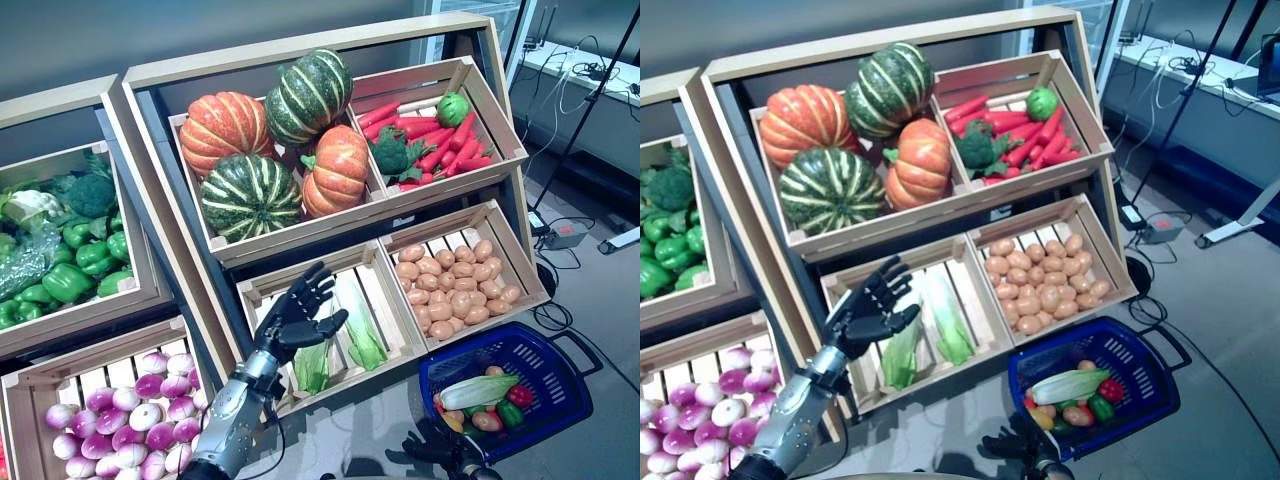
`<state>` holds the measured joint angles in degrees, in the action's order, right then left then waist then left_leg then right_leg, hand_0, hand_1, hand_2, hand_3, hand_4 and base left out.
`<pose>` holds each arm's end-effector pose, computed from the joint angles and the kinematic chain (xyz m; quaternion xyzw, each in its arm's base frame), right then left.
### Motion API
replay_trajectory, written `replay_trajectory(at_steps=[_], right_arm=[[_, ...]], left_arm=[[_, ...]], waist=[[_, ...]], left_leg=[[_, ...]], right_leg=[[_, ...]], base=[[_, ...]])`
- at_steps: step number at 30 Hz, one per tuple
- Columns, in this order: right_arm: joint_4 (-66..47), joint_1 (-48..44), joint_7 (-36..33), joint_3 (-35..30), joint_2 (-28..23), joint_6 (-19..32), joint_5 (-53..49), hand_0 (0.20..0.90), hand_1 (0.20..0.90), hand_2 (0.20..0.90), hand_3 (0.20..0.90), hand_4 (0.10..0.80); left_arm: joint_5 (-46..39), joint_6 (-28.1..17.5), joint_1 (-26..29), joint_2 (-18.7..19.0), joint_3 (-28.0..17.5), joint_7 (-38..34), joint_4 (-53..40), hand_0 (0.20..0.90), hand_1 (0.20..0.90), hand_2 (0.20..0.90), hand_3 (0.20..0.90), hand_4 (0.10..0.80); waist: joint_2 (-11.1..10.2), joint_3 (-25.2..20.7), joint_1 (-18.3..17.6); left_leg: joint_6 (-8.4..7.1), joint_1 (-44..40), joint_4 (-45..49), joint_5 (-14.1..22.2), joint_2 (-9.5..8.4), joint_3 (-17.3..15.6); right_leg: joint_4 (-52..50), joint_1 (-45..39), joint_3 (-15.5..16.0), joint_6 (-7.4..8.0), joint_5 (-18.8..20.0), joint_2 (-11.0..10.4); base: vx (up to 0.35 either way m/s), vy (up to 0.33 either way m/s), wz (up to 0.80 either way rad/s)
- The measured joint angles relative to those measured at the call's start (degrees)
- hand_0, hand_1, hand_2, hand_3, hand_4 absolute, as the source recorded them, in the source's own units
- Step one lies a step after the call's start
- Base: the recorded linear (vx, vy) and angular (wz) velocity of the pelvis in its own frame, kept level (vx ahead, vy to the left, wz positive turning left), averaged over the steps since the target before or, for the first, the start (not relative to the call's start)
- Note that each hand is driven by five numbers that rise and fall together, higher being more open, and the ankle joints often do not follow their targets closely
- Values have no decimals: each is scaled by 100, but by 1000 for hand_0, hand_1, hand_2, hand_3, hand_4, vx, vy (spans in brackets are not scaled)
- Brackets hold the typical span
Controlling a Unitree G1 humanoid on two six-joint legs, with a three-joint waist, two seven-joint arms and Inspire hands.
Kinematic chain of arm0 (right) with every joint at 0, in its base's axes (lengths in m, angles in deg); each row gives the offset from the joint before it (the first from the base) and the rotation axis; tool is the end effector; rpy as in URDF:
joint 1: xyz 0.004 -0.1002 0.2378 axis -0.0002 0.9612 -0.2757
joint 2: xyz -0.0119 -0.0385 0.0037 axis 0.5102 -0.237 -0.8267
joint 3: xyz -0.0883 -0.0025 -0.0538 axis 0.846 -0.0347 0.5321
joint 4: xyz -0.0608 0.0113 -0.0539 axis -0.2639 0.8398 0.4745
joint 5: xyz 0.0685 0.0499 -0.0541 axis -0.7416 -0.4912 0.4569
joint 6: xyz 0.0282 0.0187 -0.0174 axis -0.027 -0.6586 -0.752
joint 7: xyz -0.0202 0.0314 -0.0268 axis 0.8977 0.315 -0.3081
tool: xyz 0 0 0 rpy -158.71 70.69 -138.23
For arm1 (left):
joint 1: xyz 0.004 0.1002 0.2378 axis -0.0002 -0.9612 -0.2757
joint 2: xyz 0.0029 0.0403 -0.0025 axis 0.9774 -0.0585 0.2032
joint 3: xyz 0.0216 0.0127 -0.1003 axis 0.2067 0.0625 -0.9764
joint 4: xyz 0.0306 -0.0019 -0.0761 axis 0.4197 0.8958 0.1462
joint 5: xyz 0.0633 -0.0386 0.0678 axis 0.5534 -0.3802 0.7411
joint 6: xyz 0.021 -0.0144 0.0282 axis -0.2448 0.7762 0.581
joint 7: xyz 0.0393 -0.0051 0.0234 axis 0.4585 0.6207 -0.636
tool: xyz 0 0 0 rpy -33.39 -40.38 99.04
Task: Put vegetables into the basket
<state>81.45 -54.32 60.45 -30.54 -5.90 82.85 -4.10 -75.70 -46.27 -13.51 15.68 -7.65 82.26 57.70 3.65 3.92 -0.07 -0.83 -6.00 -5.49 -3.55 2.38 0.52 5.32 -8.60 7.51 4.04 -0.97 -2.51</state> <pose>0.0745 -0.1944 -0.1132 0.0676 0.4734 -0.0712 0.8754 0.1829 0.1893 -0.0045 -0.0626 0.0418 -0.0453 0.9961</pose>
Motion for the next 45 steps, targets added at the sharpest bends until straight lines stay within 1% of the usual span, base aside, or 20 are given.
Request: replay_trajectory(at_steps=[1, 4, 5, 8, 12, 13, 14, 16, 17, 18, 25, 32, 33, 34, 35, 36, 37, 38, 42, 45], right_arm=[[-8, 4, -20, -1, -1, 1, -6, 900, 900, 900, 900, 800], [-15, 29, -59, -4, -20, 9, -27, 900, 900, 900, 900, 800], [-171, 121, -92, -7, -48, 10, -43, 900, 900, 900, 900, 800], [-542, 311, -97, 2, -108, 55, -66, 900, 900, 900, 900, 800], [-810, 139, -108, 41, -189, 258, -345, 900, 900, 900, 900, 800], [-917, -117, -122, 177, -276, 368, -539, 900, 900, 900, 900, 800], [-932, -277, -124, 201, -290, 392, -589, 900, 900, 900, 900, 800], [-1081, -695, -197, 239, -318, 404, -755, 900, 900, 900, 900, 800], [-1169, -802, -224, 238, -331, 417, -774, 900, 900, 900, 900, 800], [-1272, -925, -226, 237, -358, 435, -926, 900, 900, 900, 900, 800], [-1554, -1199, -382, 239, -614, 450, -937, 900, 900, 900, 900, 800], [-1600, -1256, -407, 238, -752, 399, -924, 900, 900, 900, 900, 800], [-1607, -1228, -407, 247, -796, 395, -922, 900, 900, 900, 900, 800], [-1645, -1190, -407, 245, -873, 396, -922, 900, 900, 900, 900, 800], [-1665, -1189, -407, 245, -932, 394, -922, 900, 900, 900, 900, 800], [-1763, -1224, -409, 206, -973, 389, -940, 900, 900, 900, 900, 800], [-1925, -1201, -404, 210, -983, 391, -957, 900, 900, 900, 900, 800], [-1980, -1234, -404, 229, -982, 389, -930, 900, 900, 900, 900, 800], [-1922, -1479, -405, 230, -1040, 373, -924, 900, 900, 900, 900, 800], [-1894, -1465, -405, 226, -1073, 372, -927, 900, 900, 900, 900, 800]], left_arm=[[570, 17, 18, 80, -5, -653, 72, 900, 900, 900, 900, 800], [1343, 67, 17, 172, -38, -1521, 98, 900, 900, 900, 900, 800], [1859, 178, 22, 206, -38, -1960, 97, 900, 900, 900, 900, 800], [2575, 458, 84, 241, 32, -2574, 121, 900, 900, 900, 900, 800], [3021, 604, 793, 267, 481, -3194, 591, 900, 900, 900, 900, 800], [3052, 606, 1304, 367, 738, -3403, 841, 900, 900, 900, 900, 800], [3087, 608, 1528, 393, 772, -3425, 963, 900, 900, 900, 900, 800], [3088, 647, 2232, 406, 915, -3517, 1387, 900, 900, 900, 900, 800], [3089, 651, 2441, 416, 922, -3537, 1462, 900, 900, 900, 900, 800], [3090, 651, 2608, 416, 926, -3582, 1513, 900, 900, 900, 900, 800], [2711, 658, 3410, 533, 824, -3775, 1877, 900, 900, 900, 900, 800], [2286, 657, 3659, 817, 406, -4126, 2195, 900, 900, 900, 900, 800], [2232, 662, 3685, 843, 353, -4221, 2287, 900, 900, 900, 900, 800], [2140, 667, 3703, 849, 345, -4294, 2339, 900, 900, 900, 900, 800], [2080, 678, 3706, 854, 326, -4323, 2345, 900, 900, 900, 900, 800], [2046, 724, 3830, 858, 265, -4323, 2354, 900, 900, 900, 900, 800], [1943, 728, 3835, 864, 258, -4326, 2353, 900, 900, 900, 900, 800], [1835, 745, 3833, 862, 256, -4327, 2360, 900, 900, 900, 900, 800], [1466, 855, 3832, 834, 254, -4287, 2366, 900, 900, 900, 900, 800], [1260, 854, 3876, 842, 251, -4127, 2389, 900, 900, 900, 900, 800]], waist=[[-1, 0, -7], [-3, 1, -1], [-1, -1, 34], [-13, 22, 36], [-45, 371, -9], [-86, 607, -33], [-126, 725, -47], [-310, 1114, -99], [-386, 1276, -131], [-422, 1396, -175], [-434, 1921, -245], [-554, 2146, -485], [-568, 2166, -553], [-575, 2194, -544], [-530, 2204, -532], [-554, 2311, -560], [-572, 2311, -602], [-575, 2318, -622], [-563, 2330, -666], [-568, 2333, -724]], left_leg=[[-5, 4, 0, -3, 1, 24], [-11, 15, 6, -10, -1, 60], [-11, 8, 35, -10, -2, 62], [-11, 33, 67, -13, -11, 54], [-11, 521, 469, -5, -48, 25], [4, 986, 921, 109, -93, 24], [5, 1177, 1054, 108, -117, 14], [34, 1661, 1564, 167, -204, -75], [7, 1853, 1812, 267, -256, -103], [48, 2087, 2084, 353, -286, -107], [109, 3442, 3784, 833, -299, -224], [90, 4391, 5016, 1183, -162, -335], [68, 4626, 5618, 1386, -206, -395], [196, 4693, 6448, 1784, -210, -450], [203, 4614, 6426, 2222, -198, -454], [240, 4764, 6535, 2328, -204, -459], [246, 4927, 6673, 2324, -159, -482], [233, 5071, 6825, 2329, -133, -470], [206, 5344, 6917, 2332, -84, -354], [198, 5478, 7061, 2330, -19, -398]], right_leg=[[0, -2, 22, -3, -5, 1], [-2, 2, 55, -5, -5, 2], [-3, 1, 56, -5, -7, 0], [-60, 42, 53, -2, -10, -8], [-804, 686, 49, -2, -205, -29], [-1447, 1240, 54, -14, -419, -109], [-1701, 1466, 50, -18, -481, -151], [-2483, 2113, -59, -20, -657, -275], [-2800, 2350, -84, -56, -784, -358], [-3069, 2569, -97, -53, -861, -402], [-4532, 3885, -403, -41, -1132, -488], [-5588, 4810, -541, -88, -1318, -465], [-5731, 5006, -575, -108, -1325, -519], [-6035, 5188, -614, -137, -1390, -520], [-6192, 5295, -602, -133, -1430, -487], [-6470, 5461, -603, -159, -1451, -487], [-6785, 5532, -630, -275, -1745, -485], [-6900, 5642, -618, -192, -1829, -460], [-6965, 5889, -550, -195, -1824, -375], [-7111, 6013, -570, -252, -1846, -328]], base=[[109, 27, 8], [102, 26, 8], [57, 36, 1], [-72, 36, -1], [-306, 51, -1], [-196, 48, -1], [-244, 72, -3], [-224, 73, -12], [-213, 82, -7], [-200, 101, 1], [-116, 94, -8], [-35, 86, -10], [6, 56, -14], [-66, 50, -23], [-51, 37, -20], [-53, 40, 4], [-40, 37, 17], [-25, 29, 18], [-23, 13, 1], [-10, 2, 12]])
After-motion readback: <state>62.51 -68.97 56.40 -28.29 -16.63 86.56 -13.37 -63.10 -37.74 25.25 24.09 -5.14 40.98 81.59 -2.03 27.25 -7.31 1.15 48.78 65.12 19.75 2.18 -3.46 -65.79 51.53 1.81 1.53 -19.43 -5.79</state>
